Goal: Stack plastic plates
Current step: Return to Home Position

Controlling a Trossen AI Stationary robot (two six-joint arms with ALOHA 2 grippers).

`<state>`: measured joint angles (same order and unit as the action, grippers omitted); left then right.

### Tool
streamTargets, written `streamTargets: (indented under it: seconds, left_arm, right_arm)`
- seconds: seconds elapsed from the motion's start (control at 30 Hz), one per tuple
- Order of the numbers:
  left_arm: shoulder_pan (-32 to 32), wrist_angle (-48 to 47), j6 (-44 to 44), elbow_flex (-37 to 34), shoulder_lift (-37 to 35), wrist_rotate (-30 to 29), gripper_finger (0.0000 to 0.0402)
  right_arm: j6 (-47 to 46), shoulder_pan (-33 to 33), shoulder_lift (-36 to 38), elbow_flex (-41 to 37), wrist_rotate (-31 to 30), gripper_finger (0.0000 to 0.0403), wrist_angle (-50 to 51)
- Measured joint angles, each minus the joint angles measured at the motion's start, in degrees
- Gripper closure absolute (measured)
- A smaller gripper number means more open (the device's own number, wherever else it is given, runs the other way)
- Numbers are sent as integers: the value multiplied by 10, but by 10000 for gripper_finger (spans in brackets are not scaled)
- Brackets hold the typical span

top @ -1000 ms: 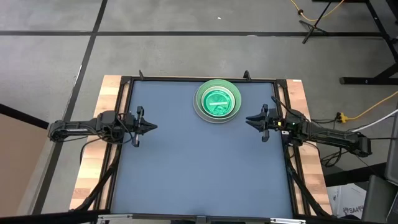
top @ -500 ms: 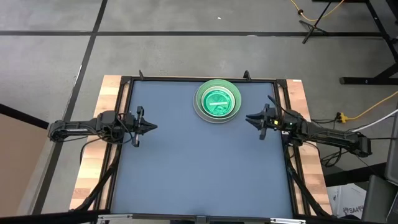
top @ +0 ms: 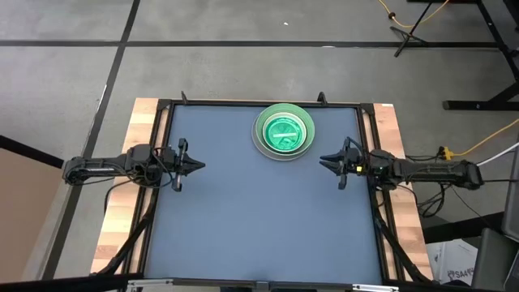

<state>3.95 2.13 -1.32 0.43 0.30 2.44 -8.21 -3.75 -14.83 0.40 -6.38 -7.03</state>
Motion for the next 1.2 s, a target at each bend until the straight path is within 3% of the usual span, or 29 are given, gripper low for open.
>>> streamTargets:
  seconds: [0.17, 0.8, 1.2]
  left_arm:
    - [0, 0, 0, 0, 0, 0, 401]
    - [0, -1, 4, 0, 0, 0, 401]
    - [0, -4, 4, 0, 0, 0, 401]
  right_arm:
    - [12, 34, 11, 0, -22, 324, -13]
    - [13, 34, 137, 0, 11, 324, 50]
    - [39, 34, 141, 0, 40, 324, 57]
